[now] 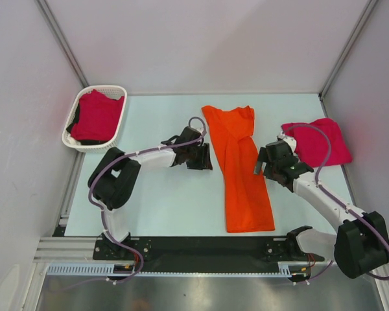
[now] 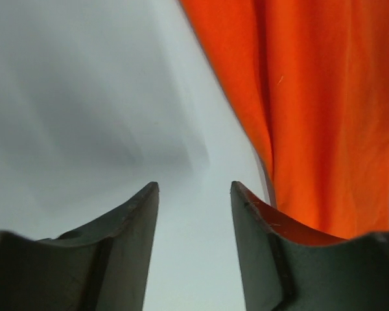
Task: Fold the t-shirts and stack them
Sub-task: Grab the bottom of the folded rectangular tshirt with both arms
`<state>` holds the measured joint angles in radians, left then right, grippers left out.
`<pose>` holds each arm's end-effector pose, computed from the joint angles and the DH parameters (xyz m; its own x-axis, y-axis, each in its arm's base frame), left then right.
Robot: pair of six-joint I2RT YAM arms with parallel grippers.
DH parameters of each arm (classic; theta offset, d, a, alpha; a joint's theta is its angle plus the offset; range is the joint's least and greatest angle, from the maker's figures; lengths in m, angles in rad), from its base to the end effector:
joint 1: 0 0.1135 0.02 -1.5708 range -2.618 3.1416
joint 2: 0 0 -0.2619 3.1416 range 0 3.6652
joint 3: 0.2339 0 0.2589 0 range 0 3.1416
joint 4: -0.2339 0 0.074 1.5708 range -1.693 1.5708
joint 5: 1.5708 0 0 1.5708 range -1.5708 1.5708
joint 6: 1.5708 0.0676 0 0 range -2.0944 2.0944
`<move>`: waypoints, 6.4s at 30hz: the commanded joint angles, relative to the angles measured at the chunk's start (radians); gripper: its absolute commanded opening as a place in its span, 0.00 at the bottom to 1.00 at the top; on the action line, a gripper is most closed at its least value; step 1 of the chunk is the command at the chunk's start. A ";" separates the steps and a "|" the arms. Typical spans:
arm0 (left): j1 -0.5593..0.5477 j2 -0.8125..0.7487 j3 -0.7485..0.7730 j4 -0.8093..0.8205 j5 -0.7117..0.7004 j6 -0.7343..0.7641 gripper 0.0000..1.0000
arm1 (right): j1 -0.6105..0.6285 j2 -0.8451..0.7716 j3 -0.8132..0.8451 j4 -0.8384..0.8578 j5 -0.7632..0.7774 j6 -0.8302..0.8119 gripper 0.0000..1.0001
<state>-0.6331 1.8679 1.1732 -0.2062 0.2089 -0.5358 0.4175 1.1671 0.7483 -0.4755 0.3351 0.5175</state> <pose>0.3267 -0.2572 0.1390 -0.8919 0.0351 -0.4509 0.2643 0.8494 -0.4568 0.2448 0.0843 0.1993 -0.7158 0.1936 -0.6710 0.1834 0.9792 0.0869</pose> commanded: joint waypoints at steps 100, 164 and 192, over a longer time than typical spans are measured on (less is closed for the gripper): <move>0.164 0.832 1.358 -0.294 -0.126 -0.049 0.00 | -0.260 0.013 -0.113 0.209 -0.373 -0.103 0.96; -0.399 0.033 -0.242 -0.059 -0.012 -0.303 0.00 | 0.336 -0.503 -0.165 -0.468 -0.119 0.497 0.88; -0.241 -0.222 -0.638 -0.128 -0.177 -0.342 0.00 | 0.331 -0.425 -0.178 -0.356 -0.130 0.435 0.89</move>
<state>-0.8940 1.6135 0.6830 -0.0578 0.2604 -0.9173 0.7471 0.7361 0.5468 -0.8707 0.1947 0.9638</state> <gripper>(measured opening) 0.012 0.891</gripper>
